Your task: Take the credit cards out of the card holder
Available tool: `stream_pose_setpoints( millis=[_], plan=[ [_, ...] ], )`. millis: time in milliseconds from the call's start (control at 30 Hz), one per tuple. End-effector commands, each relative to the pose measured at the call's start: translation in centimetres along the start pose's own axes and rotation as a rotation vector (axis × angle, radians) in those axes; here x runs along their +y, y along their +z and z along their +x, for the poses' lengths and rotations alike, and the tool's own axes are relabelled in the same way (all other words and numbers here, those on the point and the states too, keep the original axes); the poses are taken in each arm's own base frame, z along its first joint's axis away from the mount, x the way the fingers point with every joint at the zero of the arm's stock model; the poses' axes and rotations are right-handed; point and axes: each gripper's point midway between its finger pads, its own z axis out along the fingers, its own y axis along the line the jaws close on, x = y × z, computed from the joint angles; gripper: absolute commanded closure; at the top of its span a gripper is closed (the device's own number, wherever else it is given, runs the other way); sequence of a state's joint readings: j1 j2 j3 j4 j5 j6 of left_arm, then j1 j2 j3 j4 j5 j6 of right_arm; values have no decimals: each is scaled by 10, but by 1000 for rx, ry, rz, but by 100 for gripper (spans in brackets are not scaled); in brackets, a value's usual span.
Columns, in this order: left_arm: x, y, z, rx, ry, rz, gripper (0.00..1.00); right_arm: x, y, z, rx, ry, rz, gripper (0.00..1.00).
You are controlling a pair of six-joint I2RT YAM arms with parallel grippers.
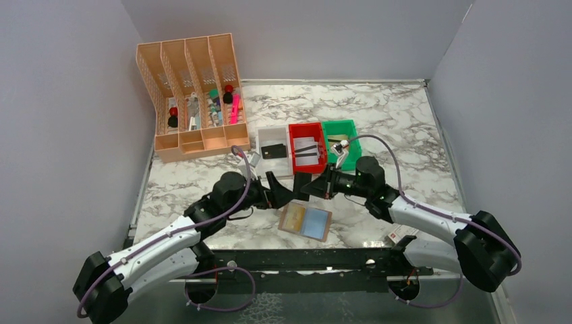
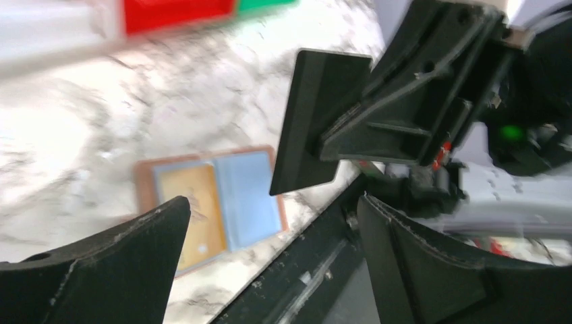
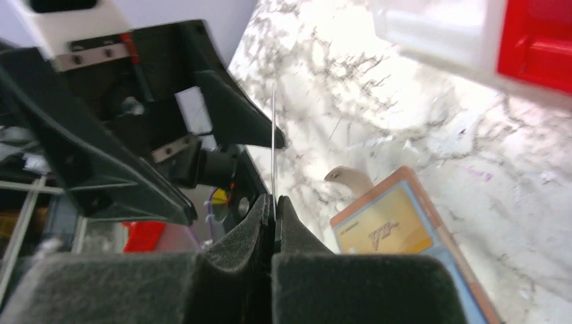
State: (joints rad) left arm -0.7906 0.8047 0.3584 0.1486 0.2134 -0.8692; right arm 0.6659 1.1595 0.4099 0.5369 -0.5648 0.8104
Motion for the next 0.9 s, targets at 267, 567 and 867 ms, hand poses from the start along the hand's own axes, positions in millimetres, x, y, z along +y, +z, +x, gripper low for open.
stream_pose_setpoints(
  millis=[267, 567, 867],
  plan=[
    [101, -80, -94, -127, 182, -787, 1, -63, 22, -68, 5, -357, 516, 99],
    [121, -105, -121, -239, 109, -812, 1, -59, 82, -103, 36, -693, 671, 99],
    [113, -116, -122, -294, 134, -786, 1, -96, 119, -129, 87, -925, 891, 99]
  ],
)
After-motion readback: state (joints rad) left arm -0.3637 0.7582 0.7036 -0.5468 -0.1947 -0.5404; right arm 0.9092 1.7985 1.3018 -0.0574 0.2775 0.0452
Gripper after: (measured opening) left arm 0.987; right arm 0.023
